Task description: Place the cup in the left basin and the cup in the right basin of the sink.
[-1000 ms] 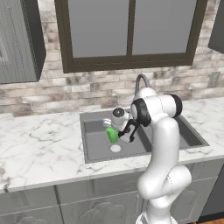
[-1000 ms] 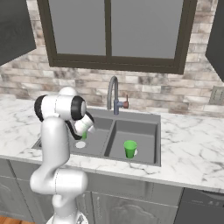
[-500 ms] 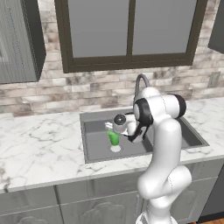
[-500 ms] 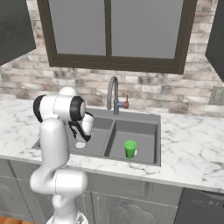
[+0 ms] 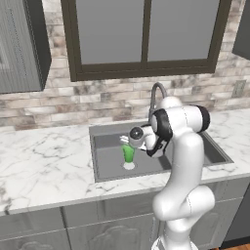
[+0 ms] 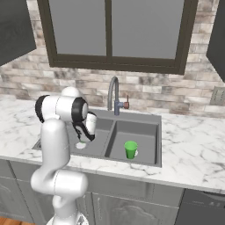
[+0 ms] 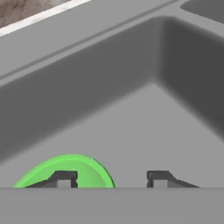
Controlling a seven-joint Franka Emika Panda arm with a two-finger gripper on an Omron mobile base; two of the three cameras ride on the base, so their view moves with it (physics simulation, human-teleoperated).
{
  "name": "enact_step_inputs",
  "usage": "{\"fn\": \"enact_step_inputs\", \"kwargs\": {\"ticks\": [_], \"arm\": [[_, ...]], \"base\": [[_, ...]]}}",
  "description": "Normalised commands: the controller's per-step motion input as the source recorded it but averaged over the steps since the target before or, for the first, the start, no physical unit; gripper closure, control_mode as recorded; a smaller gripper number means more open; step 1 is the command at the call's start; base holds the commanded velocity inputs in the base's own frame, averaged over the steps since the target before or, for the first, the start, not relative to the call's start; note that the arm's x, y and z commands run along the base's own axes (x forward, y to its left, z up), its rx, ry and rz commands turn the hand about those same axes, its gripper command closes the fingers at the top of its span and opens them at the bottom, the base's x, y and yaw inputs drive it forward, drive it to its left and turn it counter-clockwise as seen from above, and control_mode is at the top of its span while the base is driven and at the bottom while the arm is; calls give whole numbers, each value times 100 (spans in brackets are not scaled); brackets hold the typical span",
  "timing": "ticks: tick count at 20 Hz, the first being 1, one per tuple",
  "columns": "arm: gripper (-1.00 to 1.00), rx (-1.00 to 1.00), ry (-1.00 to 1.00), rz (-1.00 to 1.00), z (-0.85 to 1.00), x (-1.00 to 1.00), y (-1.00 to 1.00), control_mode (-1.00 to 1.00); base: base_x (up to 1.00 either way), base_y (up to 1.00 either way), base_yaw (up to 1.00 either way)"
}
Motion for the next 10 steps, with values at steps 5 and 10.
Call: {"fn": "enact_step_inputs", "kwargs": {"ticks": [5, 10], "arm": [[-100, 0, -10, -3, 0, -16, -26, -100], [-100, 0, -12, 0, 10, -31, -10, -100]], "base": [[0, 0, 0], [0, 0, 0]]}}
